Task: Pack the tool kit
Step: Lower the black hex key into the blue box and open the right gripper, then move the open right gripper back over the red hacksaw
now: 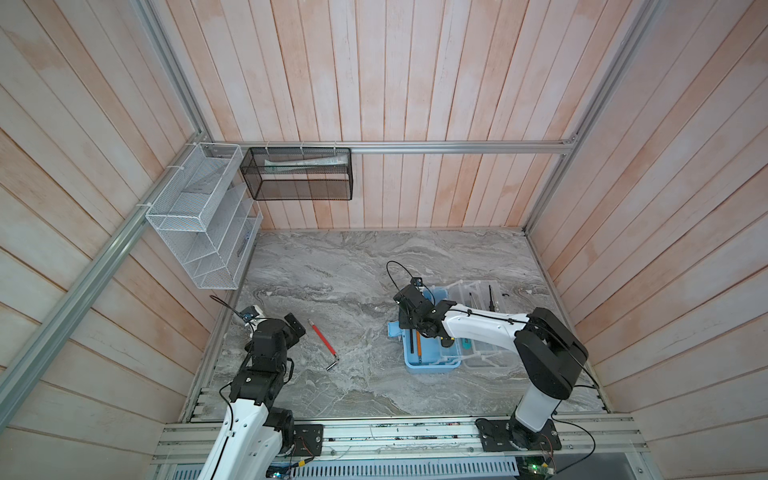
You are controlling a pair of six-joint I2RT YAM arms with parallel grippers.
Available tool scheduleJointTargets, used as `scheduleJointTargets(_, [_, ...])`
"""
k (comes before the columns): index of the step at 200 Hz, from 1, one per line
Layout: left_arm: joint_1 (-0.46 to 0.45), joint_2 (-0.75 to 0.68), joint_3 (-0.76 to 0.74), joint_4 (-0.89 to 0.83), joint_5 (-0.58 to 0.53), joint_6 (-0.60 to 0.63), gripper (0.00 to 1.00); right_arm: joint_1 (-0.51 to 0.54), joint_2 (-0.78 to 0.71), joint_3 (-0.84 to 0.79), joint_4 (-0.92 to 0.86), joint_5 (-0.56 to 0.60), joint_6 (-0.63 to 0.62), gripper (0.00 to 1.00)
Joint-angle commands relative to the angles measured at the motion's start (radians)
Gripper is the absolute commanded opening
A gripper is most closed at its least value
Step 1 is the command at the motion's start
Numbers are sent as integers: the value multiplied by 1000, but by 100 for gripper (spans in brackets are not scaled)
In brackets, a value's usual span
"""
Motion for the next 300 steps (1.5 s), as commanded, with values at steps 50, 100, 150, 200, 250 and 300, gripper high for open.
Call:
scheduleJointTargets(50, [6, -9, 12, 14, 8, 14, 100, -13, 62, 50, -50, -37, -28, 0])
scheduleJointTargets(100, [7, -12, 10, 13, 7, 14, 100, -14, 39, 91, -131, -12, -45, 15])
scheduleJointTargets(150, [6, -14, 10, 12, 2, 10, 100, -9, -37, 169, -243, 29, -92, 22])
scheduleJointTargets(200, [6, -9, 14, 1, -14, 3, 100, 83, -80, 262, -131, -131, -287, 27])
scheduleJointTargets(250, [6, -10, 23, -39, -80, -15, 100, 220, 149, 467, -77, -344, -402, 33])
scheduleJointTargets(300, [7, -44, 16, -51, -90, -22, 100, 268, 383, 624, -91, -418, -373, 34])
